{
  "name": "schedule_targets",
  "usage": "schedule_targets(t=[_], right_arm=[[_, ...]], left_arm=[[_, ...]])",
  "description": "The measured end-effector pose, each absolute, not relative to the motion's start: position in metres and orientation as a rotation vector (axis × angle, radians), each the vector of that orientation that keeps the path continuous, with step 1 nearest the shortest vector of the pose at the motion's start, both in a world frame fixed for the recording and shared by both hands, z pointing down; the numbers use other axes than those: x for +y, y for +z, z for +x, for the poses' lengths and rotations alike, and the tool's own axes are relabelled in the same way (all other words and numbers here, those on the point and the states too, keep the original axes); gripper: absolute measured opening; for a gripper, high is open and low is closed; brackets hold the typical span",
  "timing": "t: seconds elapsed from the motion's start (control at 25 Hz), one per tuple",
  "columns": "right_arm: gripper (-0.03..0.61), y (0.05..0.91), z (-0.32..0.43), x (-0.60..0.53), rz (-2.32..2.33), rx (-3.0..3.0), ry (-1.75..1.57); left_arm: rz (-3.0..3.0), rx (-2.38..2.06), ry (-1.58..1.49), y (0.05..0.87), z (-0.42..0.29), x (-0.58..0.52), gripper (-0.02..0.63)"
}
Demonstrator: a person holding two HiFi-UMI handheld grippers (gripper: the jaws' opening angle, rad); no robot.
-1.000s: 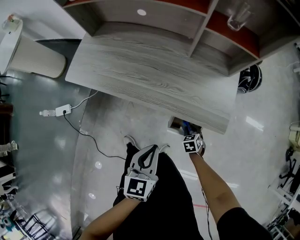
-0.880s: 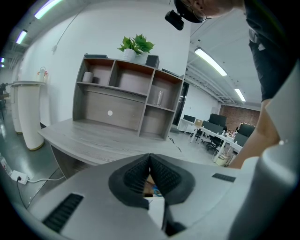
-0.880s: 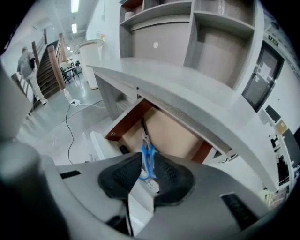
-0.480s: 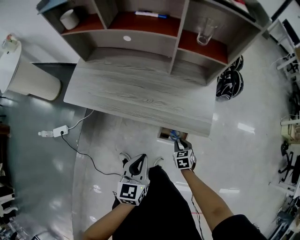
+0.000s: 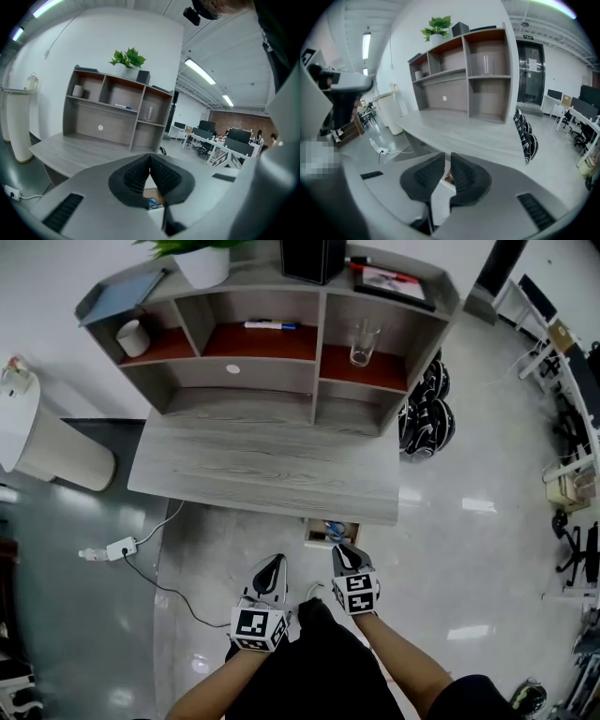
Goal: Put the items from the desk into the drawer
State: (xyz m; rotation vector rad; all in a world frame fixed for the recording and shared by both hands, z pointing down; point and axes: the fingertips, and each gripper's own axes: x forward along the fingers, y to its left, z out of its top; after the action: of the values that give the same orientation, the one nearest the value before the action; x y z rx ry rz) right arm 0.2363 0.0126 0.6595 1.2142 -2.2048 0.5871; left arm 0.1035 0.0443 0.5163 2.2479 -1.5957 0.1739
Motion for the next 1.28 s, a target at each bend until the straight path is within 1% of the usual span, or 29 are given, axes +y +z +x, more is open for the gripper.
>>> schedule_targets(t=[0.24, 0.4, 0.6, 0.84, 1.0, 1.28], right_arm=[[0.021, 0.574, 0.214, 0.018, 1.355, -2.341, 0.602], [0.021, 0.512, 0.18, 0.024, 1.37, -2.489, 0.522], [0.021, 0.46, 0.143, 0.028, 1.419, -2.573, 0.388], [0.018, 0.424, 0.117, 0.027, 1.474, -2.586, 0.248], [0.018, 0.419, 0.104, 0.026, 1.533, -2.559, 0.212], [0.018, 0.415, 0.062, 0.032, 1.538, -2.563, 0.166]], left_arm=[[2.344, -1.548, 0.125, 0.483, 0.095, 0.036, 0.014], [2.39, -1.508, 0.116, 0.468, 0.084, 0.035, 0.014], [2.452, -1.472, 0.073, 0.445, 0.072, 0.033, 0.014], [2.508, -1.46, 0.047, 0.427, 0.055, 0.033, 0.014], [2.54, -1.442, 0.056, 0.423, 0.039, 0.037, 0.014], [2.516, -1.476, 0.026, 0.422, -0.007, 0.037, 0.014]])
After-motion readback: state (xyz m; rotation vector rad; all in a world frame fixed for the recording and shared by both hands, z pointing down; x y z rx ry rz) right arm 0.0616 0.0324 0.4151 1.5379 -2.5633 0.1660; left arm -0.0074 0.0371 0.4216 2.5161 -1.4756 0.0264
